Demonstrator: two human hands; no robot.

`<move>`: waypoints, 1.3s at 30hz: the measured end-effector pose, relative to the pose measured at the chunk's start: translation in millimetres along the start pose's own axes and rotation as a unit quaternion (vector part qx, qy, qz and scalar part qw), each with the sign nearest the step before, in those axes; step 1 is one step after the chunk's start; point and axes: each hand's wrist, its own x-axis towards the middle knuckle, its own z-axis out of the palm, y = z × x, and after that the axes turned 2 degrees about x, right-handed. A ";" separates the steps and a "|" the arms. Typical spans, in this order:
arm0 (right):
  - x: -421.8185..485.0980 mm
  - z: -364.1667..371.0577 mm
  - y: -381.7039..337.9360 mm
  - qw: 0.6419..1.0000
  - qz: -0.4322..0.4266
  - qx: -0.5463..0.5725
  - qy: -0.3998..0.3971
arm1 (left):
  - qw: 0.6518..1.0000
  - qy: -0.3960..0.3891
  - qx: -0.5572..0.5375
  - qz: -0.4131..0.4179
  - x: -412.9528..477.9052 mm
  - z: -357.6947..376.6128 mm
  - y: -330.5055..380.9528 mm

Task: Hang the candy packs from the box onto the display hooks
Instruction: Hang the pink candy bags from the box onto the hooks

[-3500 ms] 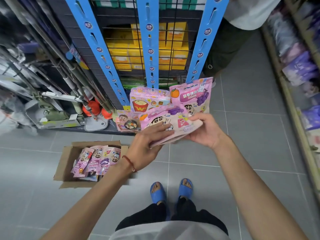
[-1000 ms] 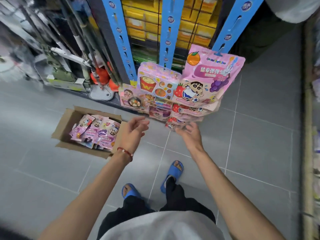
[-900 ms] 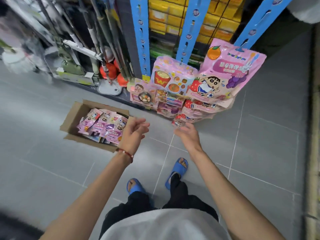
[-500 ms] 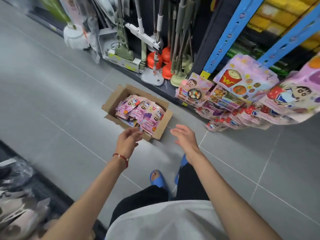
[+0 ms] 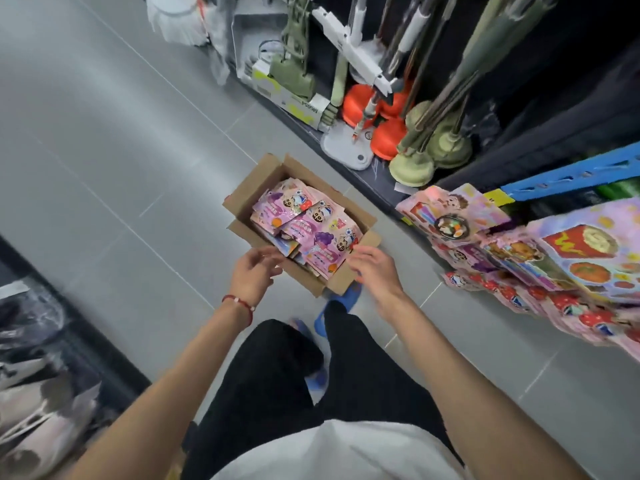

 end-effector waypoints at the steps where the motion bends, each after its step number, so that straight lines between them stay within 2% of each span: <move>1: 13.4 6.4 -3.1 1.000 0.002 -0.017 0.002 | 1.000 -0.001 -0.006 -0.010 15.0 -1.9 1.2; 5: 66.1 41.7 -3.4 0.996 0.025 -0.086 0.005 | 0.998 -0.017 -0.026 -0.061 76.8 -9.3 -6.5; 12: 162.7 101.3 20.1 0.976 0.022 -0.214 -0.041 | 0.992 -0.047 -0.006 -0.113 189.1 -18.1 -35.2; 16: 226.3 110.8 44.2 0.933 -0.014 -0.352 -0.073 | 0.990 -0.028 -0.036 -0.134 238.9 -15.2 -58.0; 20: 299.1 108.7 62.8 0.884 -0.010 -0.457 -0.096 | 0.985 -0.006 -0.041 -0.167 275.8 5.3 -94.8; 24: 371.3 102.3 81.2 0.865 -0.005 -0.500 -0.048 | 0.983 0.001 -0.031 -0.179 304.6 37.9 -125.0; 26: 398.0 98.3 91.3 0.865 -0.005 -0.501 -0.008 | 0.987 0.002 -0.006 -0.163 318.8 55.6 -134.0; 29: 431.0 85.8 108.5 0.884 0.023 -0.466 0.019 | 0.992 0.005 0.046 -0.118 343.6 78.0 -133.3; 33: 459.4 65.5 129.0 0.894 0.053 -0.445 -0.007 | 0.992 -0.041 0.097 -0.071 379.0 101.1 -116.3; 39: 470.2 44.5 145.4 0.899 0.023 -0.434 -0.049 | 0.977 -0.055 0.196 -0.057 412.6 128.5 -84.9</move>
